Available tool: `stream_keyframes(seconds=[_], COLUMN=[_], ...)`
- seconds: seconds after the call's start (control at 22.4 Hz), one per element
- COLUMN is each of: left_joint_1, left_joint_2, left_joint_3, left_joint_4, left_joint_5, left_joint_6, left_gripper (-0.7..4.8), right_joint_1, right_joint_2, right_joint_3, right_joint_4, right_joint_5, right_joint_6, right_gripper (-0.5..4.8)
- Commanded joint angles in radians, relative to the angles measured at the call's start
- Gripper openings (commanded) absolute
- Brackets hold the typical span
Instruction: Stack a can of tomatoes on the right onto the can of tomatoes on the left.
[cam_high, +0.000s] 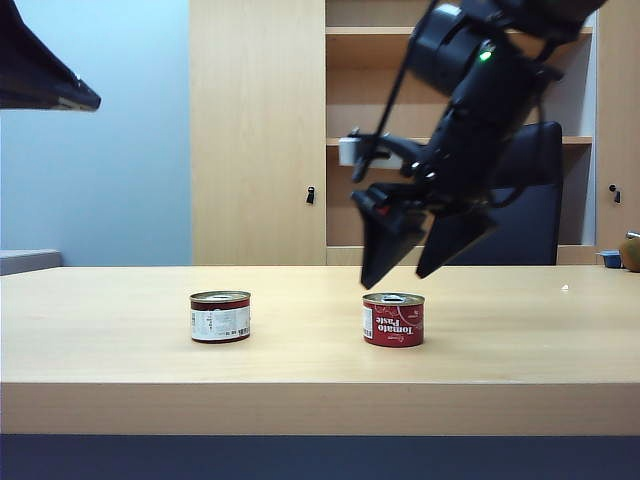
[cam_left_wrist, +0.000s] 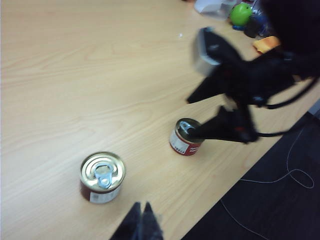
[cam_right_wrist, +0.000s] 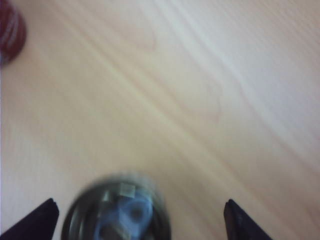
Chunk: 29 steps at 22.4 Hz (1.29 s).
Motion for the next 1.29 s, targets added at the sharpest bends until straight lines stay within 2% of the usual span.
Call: stream_keyframes(seconds=[0.04,0.36,0.4,0.45,0.53,0.67,0.76,1.07,1.25,1.29], left_joint_1=[0.000,0.000,0.000,0.000,0.000,0.000,0.000,0.000,0.000,0.000], left_joint_2=[-0.032,-0.041,-0.041,-0.042,-0.042,-0.042,-0.042,-0.042,-0.042,-0.042], left_joint_3=[0.003,0.003,0.003,0.003,0.003,0.003,0.003,0.003,0.003,0.003], left_joint_4=[-0.005,-0.033,-0.035,-0.043,-0.055,-0.069,-0.073,-0.075,-0.076,-0.076], left_joint_5=[0.004,0.003,0.003,0.003,0.003,0.003,0.003,0.004,-0.003,-0.038], left_joint_6=[0.018,0.021,0.021,0.021,0.021,0.021,0.021,0.021,0.055,0.071], left_gripper=[-0.05,-0.05,-0.05,-0.05,-0.05,-0.05,-0.05,-0.05,-0.05,-0.05], right_joint_1=[0.003,0.002,0.002,0.002,0.002,0.002,0.002,0.003,0.060,0.089], right_joint_2=[0.031,0.055,0.057,0.062,0.067,0.068,0.068,0.068,0.074,0.096], right_joint_3=[0.028,0.027,0.026,0.026,0.027,0.035,0.048,0.131,0.242,0.278], right_joint_4=[-0.039,-0.082,-0.082,-0.081,-0.076,-0.060,-0.060,-0.069,-0.053,-0.041], right_joint_5=[-0.031,-0.050,-0.048,-0.050,-0.048,-0.051,-0.058,-0.073,-0.072,-0.072], right_joint_6=[-0.003,-0.003,-0.003,-0.003,-0.003,-0.003,-0.003,-0.003,-0.003,-0.003], right_gripper=[4.73,4.69,4.56,4.02,3.62,3.50,3.22,3.22,3.22,3.12])
